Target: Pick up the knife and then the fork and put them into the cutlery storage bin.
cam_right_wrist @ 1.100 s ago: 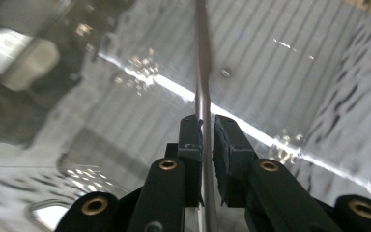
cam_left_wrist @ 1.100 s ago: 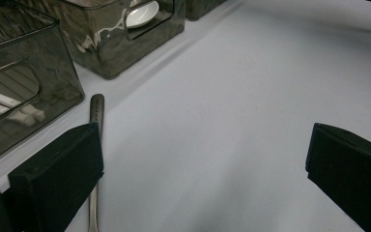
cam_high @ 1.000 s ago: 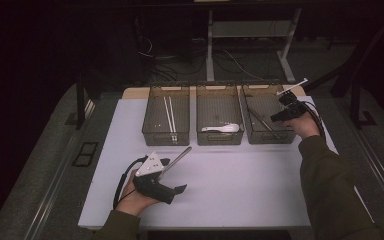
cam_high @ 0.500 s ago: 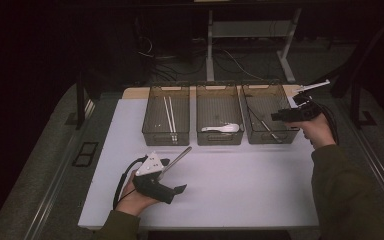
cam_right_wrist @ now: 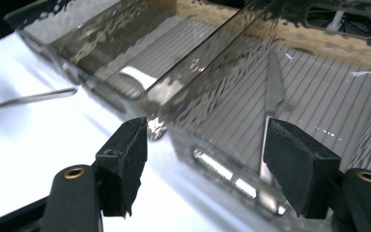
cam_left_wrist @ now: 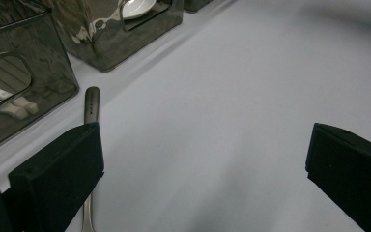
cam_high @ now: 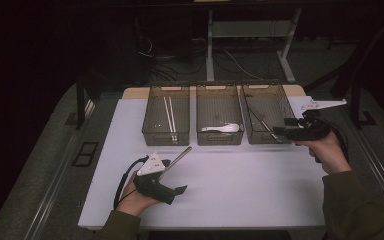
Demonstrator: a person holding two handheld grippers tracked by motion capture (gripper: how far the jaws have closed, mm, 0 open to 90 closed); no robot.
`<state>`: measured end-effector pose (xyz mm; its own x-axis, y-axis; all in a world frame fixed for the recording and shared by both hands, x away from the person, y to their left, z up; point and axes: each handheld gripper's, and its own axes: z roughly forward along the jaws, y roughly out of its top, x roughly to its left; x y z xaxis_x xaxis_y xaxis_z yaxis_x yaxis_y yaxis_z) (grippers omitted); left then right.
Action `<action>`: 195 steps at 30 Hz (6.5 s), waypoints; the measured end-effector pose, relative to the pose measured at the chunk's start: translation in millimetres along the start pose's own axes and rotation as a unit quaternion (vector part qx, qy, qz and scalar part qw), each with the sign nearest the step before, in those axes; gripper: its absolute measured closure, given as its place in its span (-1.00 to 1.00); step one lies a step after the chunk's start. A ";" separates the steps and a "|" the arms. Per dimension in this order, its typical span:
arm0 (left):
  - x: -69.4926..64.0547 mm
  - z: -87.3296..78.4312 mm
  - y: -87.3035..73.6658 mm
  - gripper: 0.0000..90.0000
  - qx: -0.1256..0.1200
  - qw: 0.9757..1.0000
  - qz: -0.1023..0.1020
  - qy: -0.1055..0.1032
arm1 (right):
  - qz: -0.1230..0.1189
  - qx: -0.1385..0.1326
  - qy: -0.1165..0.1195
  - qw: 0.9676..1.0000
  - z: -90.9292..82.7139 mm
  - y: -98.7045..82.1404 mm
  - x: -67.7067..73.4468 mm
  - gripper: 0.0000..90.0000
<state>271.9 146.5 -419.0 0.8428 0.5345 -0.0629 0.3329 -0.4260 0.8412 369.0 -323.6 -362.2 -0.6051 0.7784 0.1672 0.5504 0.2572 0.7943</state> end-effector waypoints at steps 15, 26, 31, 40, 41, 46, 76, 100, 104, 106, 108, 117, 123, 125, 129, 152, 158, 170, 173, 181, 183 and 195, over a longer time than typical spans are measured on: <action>0.4 -1.6 -0.4 -1.00 0.002 1.000 -0.003 0.003 | -0.026 -0.031 0.020 0.999 -3.6 -46.5 39.2 -0.51; 3.0 -2.0 -0.6 -1.00 0.003 1.000 -0.006 0.007 | -0.026 -0.026 0.024 0.999 -2.0 -81.7 53.6 -0.55; 3.6 -2.3 -0.6 -1.00 0.007 1.000 -0.007 0.015 | -0.028 -0.020 0.028 0.999 -4.2 -96.4 60.2 -0.56; 14.7 -6.5 10.2 -0.66 0.017 0.999 -0.005 0.035 | -0.031 -0.013 0.033 0.999 -10.3 -113.6 68.8 -0.56; 17.6 -6.5 12.3 -0.59 0.022 0.999 -0.007 0.036 | -0.033 -0.009 0.034 0.999 -10.2 -115.0 70.1 -0.56; 35.5 -1.4 18.7 -0.21 0.040 0.998 -0.027 0.042 | -0.035 -0.009 0.037 0.999 -9.5 -115.4 71.3 -0.56; 63.3 20.6 -8.1 0.75 0.143 0.987 -0.053 0.045 | -0.045 -0.007 0.037 0.998 -9.3 -115.7 71.7 -0.56; 52.1 14.1 -1.1 0.90 0.123 0.992 -0.002 0.016 | -0.044 0.003 0.033 0.998 -7.5 -115.9 71.3 -0.57; 44.7 12.1 4.1 0.90 0.116 0.993 0.011 0.000 | -0.062 0.016 0.051 0.997 -9.8 -110.8 72.4 -0.59; 40.4 11.8 6.9 0.90 0.111 0.994 0.017 -0.006 | -0.063 0.020 0.063 0.996 -11.3 -107.8 72.9 -0.59; 36.0 11.5 10.0 0.90 0.108 0.994 0.026 -0.017 | -0.075 0.027 0.074 0.994 -13.2 -103.8 74.6 -0.59; 8.2 20.4 23.9 0.90 0.104 0.990 0.067 -0.066 | -0.121 0.060 0.115 0.984 -13.4 -86.9 83.1 -0.58; -9.9 29.8 31.1 0.90 0.105 0.986 0.090 -0.097 | -0.141 0.072 0.127 0.979 -8.6 -79.8 87.6 -0.57; -15.0 32.5 32.8 0.90 0.107 0.984 0.097 -0.106 | -0.148 0.074 0.132 0.977 -7.0 -77.8 89.2 -0.57; -27.1 39.6 36.9 0.90 0.111 0.979 0.116 -0.128 | -0.159 0.078 0.146 0.973 -2.9 -74.2 95.6 -0.56; -70.9 61.1 53.3 0.90 0.125 0.955 0.196 -0.186 | -0.319 0.170 0.256 0.897 53.9 -53.2 171.2 0.23; -73.0 61.3 54.2 0.90 0.117 0.955 0.202 -0.185 | -0.328 0.191 0.273 0.884 65.9 -50.0 181.7 0.55; -75.2 61.7 54.0 0.90 0.113 0.953 0.208 -0.190 | -0.334 0.217 0.295 0.869 71.7 -47.2 185.8 0.84; -75.4 61.8 54.3 0.89 0.114 0.951 0.214 -0.191 | -0.334 0.224 0.295 0.867 71.8 -47.9 186.1 0.86; -63.2 51.8 52.1 0.43 0.084 0.967 0.176 -0.164 | -0.325 0.226 0.282 0.874 71.4 -47.5 180.9 0.94; -58.6 46.1 50.2 0.31 0.079 0.971 0.164 -0.157 | -0.330 0.218 0.272 0.877 70.9 -45.2 174.6 0.94; -15.5 5.7 27.1 -0.30 -0.003 0.995 0.068 -0.078 | -0.275 0.206 0.227 0.911 60.7 -45.3 137.6 0.93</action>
<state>270.2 122.5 -398.3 0.9354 0.3522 -0.0309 0.2094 -0.4814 0.8511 295.8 -193.4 -410.6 -0.9787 0.1740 0.1089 0.2051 0.8025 0.5604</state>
